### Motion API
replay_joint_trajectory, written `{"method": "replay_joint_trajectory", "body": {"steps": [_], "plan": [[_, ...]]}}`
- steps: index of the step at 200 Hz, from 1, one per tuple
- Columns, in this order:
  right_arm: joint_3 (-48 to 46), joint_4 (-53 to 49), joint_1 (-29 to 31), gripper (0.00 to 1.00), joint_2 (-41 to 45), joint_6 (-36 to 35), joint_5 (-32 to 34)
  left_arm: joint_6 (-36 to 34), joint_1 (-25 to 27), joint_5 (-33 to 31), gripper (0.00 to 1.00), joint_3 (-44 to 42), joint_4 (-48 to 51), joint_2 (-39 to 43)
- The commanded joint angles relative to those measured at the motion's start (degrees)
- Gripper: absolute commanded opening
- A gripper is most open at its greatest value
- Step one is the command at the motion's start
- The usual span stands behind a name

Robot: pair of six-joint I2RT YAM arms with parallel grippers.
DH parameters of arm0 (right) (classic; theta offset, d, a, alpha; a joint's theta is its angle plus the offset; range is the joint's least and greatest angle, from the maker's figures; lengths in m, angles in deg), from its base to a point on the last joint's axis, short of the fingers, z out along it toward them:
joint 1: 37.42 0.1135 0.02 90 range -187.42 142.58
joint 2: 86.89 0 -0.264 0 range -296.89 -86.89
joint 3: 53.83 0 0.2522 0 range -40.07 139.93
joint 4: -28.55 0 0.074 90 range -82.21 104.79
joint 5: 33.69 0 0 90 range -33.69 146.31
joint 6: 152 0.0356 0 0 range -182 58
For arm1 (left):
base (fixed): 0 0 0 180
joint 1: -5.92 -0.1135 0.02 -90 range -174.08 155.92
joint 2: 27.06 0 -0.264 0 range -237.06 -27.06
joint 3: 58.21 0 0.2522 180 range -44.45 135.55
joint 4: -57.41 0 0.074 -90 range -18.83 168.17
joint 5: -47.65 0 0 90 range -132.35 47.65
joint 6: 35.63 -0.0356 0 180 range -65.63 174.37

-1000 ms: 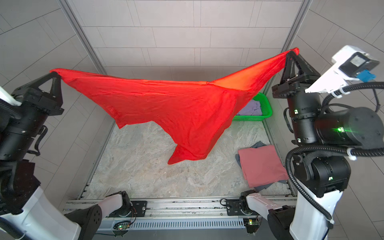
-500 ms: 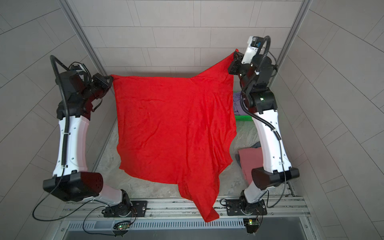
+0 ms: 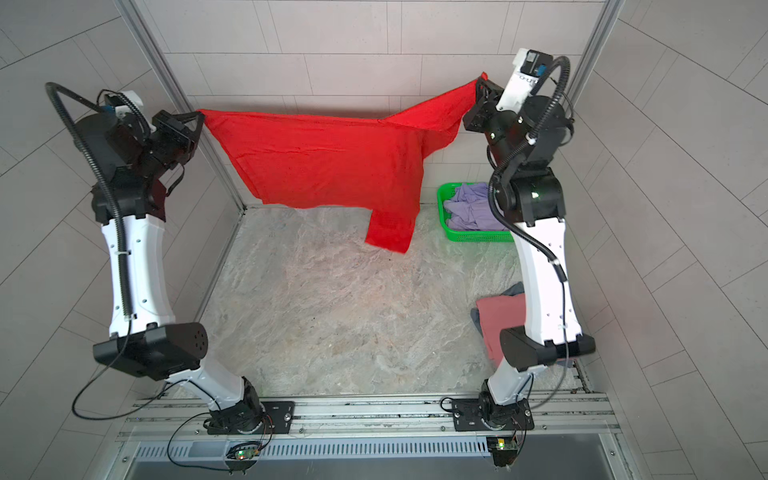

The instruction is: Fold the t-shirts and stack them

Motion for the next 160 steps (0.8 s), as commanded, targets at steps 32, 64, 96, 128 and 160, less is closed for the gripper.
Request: {"method": "replay_joint_trajectory", "body": {"steps": [32,64,96,128,160], "plan": [[-42.18,-15.25,-0.48,0.00,28.89,3.84,5.48,-13.69,-0.50,-0.62,0.00,-32.98,16.17,19.59],[-69.23,-29.16,-0.31,0.00,41.08,12.92,2.64,-19.52,-0.36,-4.47,0.00,-54.03,28.24,30.28],[-78.99,-36.43,-0.26,0.28,47.84,16.03,5.68,-23.54,-0.39,-10.88,0.39,-64.56,37.81,36.00],[-73.11,-34.54,-0.30,0.72,45.00,14.35,4.77,-24.62,-0.29,-12.05,0.69,-59.94,39.20,35.53],[-71.51,-24.89,-0.11,0.69,39.20,13.98,-0.28,-22.80,1.76,-11.55,0.71,-55.43,36.51,31.22]]}}
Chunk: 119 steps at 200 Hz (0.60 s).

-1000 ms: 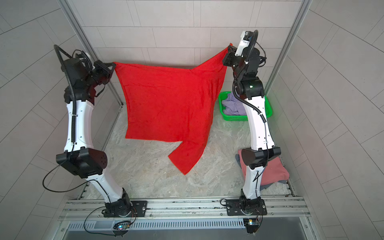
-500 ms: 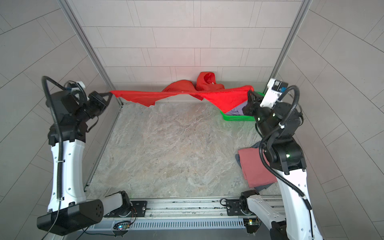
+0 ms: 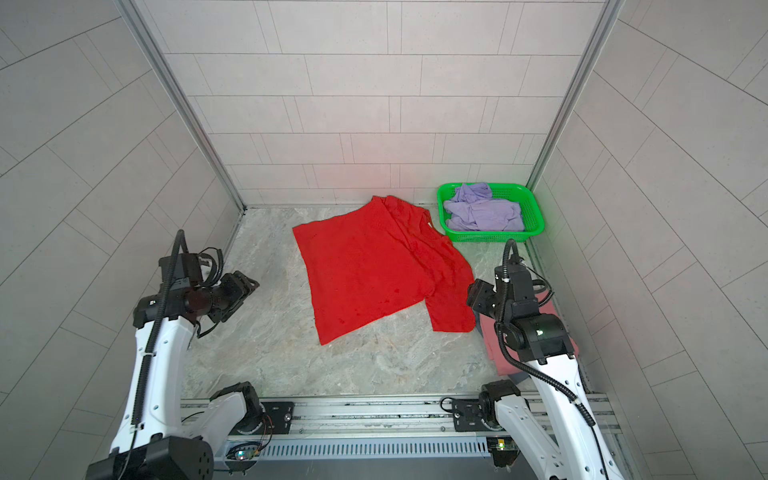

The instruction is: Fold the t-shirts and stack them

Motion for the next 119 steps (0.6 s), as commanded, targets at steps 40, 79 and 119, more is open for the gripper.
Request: {"method": "replay_joint_trajectory", "body": {"steps": [40,79,119], "plan": [[-2.06,21.88,1.16,0.68,-12.41,1.73,-6.02,5.90,19.79,-3.12,0.72,1.98,-10.38,-10.13],[-3.07,31.26,2.07,0.67,-22.08,3.36,-7.61,14.23,34.38,-0.79,0.72,2.25,-22.79,-24.23],[-7.09,36.29,2.34,0.68,-28.76,5.05,-8.95,21.40,41.96,-0.02,0.73,2.03,-34.20,-36.24]]}}
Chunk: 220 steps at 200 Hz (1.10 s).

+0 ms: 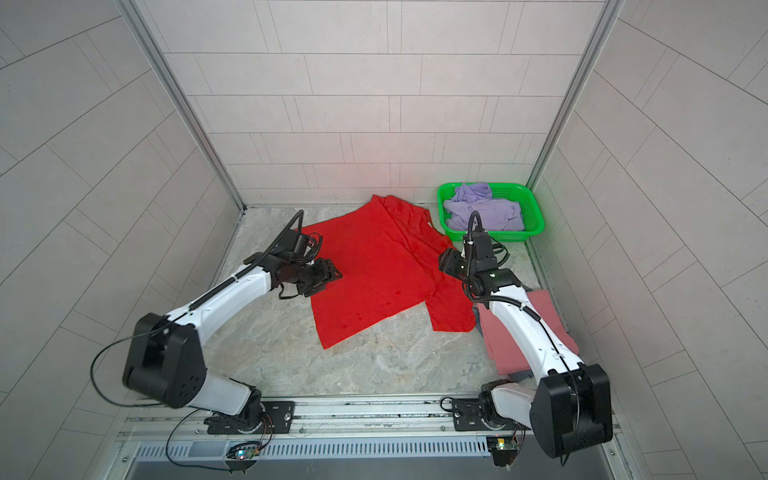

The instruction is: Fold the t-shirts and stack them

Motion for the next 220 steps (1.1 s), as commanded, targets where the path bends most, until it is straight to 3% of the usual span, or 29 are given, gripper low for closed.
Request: {"method": "replay_joint_trajectory", "body": {"steps": [1,38,94,118,143,174,194,220], "plan": [[-2.63,5.63,0.31,0.68,-2.58,1.79,-1.35,6.43,2.73,0.24,0.73,0.09,-8.95,-4.11],[-3.69,6.37,0.45,0.67,-11.08,2.75,-5.50,9.19,2.91,-2.39,0.73,-3.45,-12.92,-9.29],[-10.91,13.94,1.96,0.65,-18.20,4.00,-4.93,9.23,0.31,-6.53,0.76,-10.89,-11.69,-11.18],[-12.33,12.71,3.38,0.65,-20.51,4.06,-4.49,9.94,-5.00,-6.40,0.76,-16.32,-13.32,-10.87],[-15.88,13.98,7.06,0.65,-22.01,7.31,-4.76,5.62,-12.50,-7.73,0.76,-18.17,-9.34,-9.83],[-18.41,11.27,18.29,0.64,-22.79,12.31,-7.87,-2.72,-21.31,-9.78,0.77,-14.52,-0.24,-9.88],[-15.79,1.63,25.34,0.65,-18.37,11.58,-4.85,-7.93,-26.42,-12.38,0.77,-11.62,6.48,-9.24],[-10.76,-9.63,25.47,0.68,-7.42,8.21,-4.00,-11.00,-29.41,-15.78,0.77,-7.86,12.72,-5.40]]}}
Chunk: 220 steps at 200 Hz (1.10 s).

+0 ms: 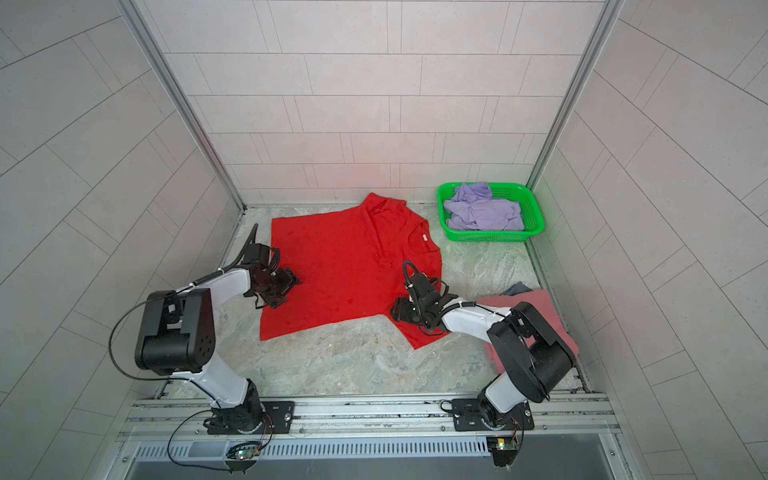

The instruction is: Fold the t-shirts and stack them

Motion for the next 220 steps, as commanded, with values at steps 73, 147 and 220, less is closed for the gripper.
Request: {"method": "replay_joint_trajectory", "body": {"steps": [73,147,220], "plan": [[16.96,-8.36,-6.48,0.75,7.12,-7.46,9.65,-7.86,6.25,3.28,0.77,12.76,15.61,6.23],[29.83,-1.08,-8.44,0.69,-17.98,-8.10,0.39,-4.98,7.38,6.22,0.78,9.16,5.56,1.11],[17.54,-4.24,-8.94,0.65,-17.51,-9.23,2.34,-3.79,2.66,6.29,0.78,0.75,2.34,-0.78]]}}
